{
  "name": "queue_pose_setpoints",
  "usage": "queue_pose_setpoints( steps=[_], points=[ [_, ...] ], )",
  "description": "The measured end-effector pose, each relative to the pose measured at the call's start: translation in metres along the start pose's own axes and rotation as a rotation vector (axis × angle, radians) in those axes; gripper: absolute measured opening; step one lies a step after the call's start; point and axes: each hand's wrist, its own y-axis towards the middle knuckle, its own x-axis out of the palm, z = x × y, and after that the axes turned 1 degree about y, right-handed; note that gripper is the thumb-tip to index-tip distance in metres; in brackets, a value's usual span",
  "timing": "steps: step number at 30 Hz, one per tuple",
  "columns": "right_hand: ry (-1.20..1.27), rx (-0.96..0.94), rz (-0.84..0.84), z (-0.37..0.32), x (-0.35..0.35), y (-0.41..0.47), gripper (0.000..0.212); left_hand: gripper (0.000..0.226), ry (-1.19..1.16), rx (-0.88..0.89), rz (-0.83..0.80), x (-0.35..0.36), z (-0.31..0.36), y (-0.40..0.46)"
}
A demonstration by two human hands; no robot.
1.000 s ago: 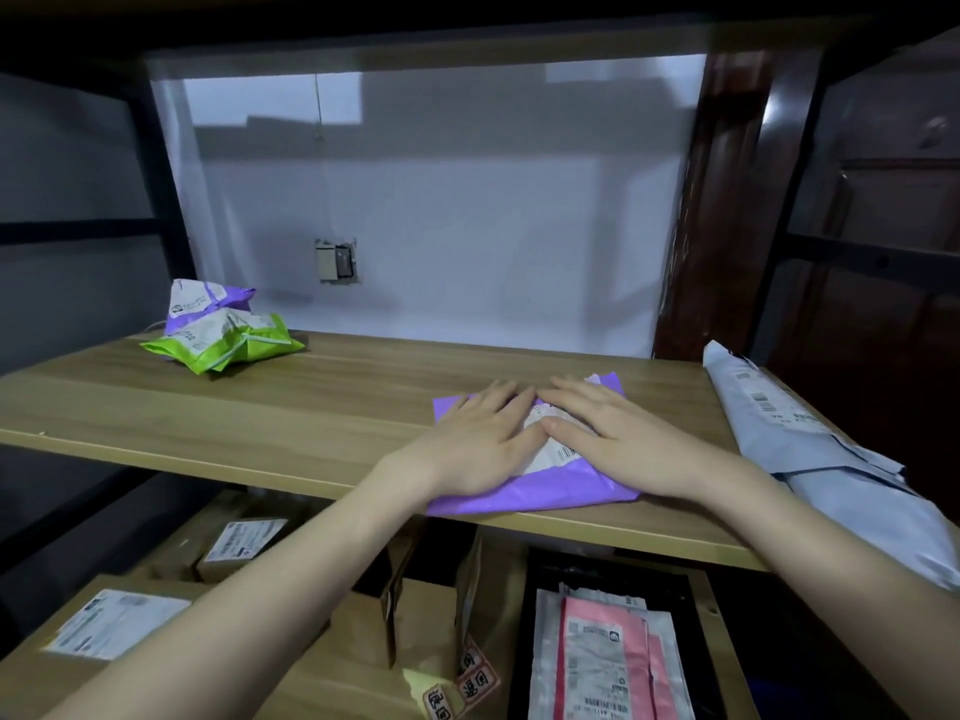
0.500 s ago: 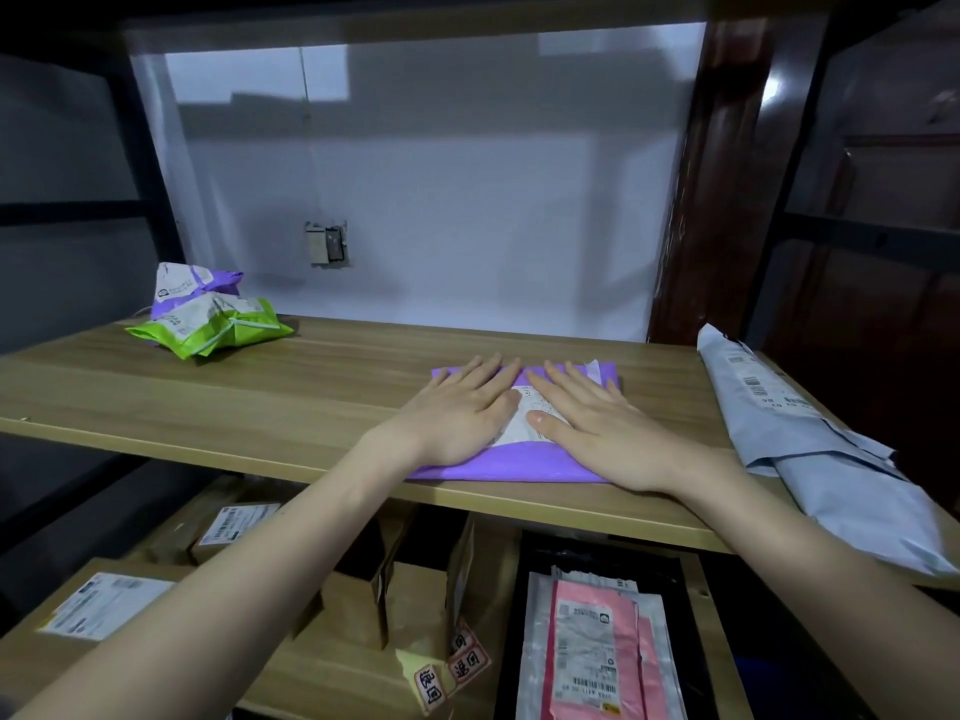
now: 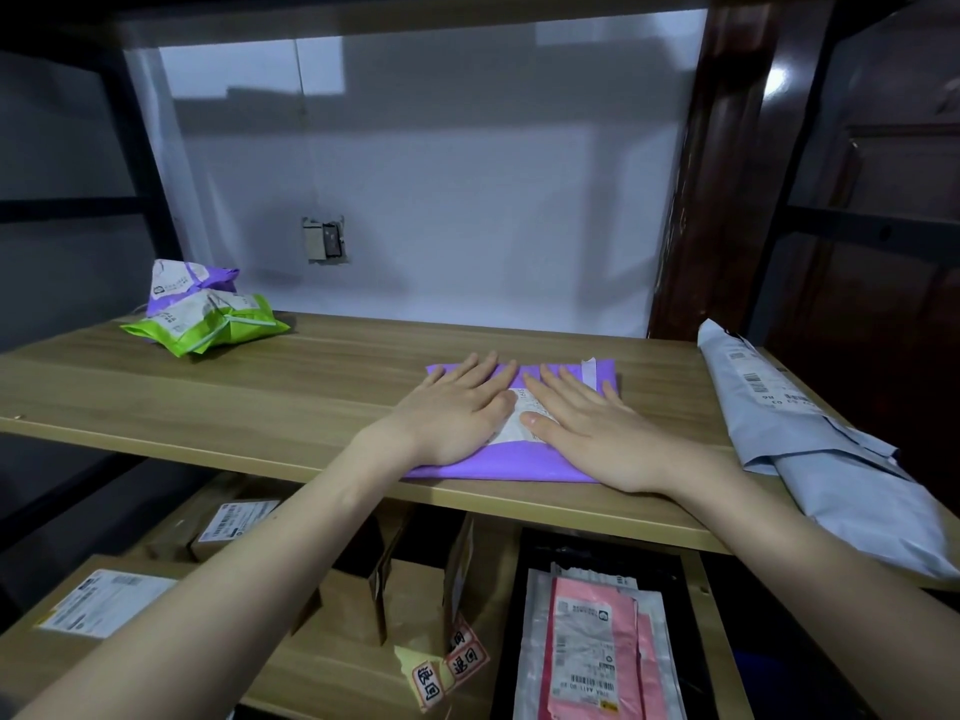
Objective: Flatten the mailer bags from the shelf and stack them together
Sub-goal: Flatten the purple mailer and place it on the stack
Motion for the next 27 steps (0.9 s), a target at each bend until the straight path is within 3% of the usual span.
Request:
queue_pose_setpoints(
  steps=[27],
  points=[
    [-0.016, 0.021, -0.097, -0.002, -0.0002, -0.0002, 0.061, 0.056, 0.048, -0.009, -0.08, -0.0042, 0.002, 0.0001]
  ],
)
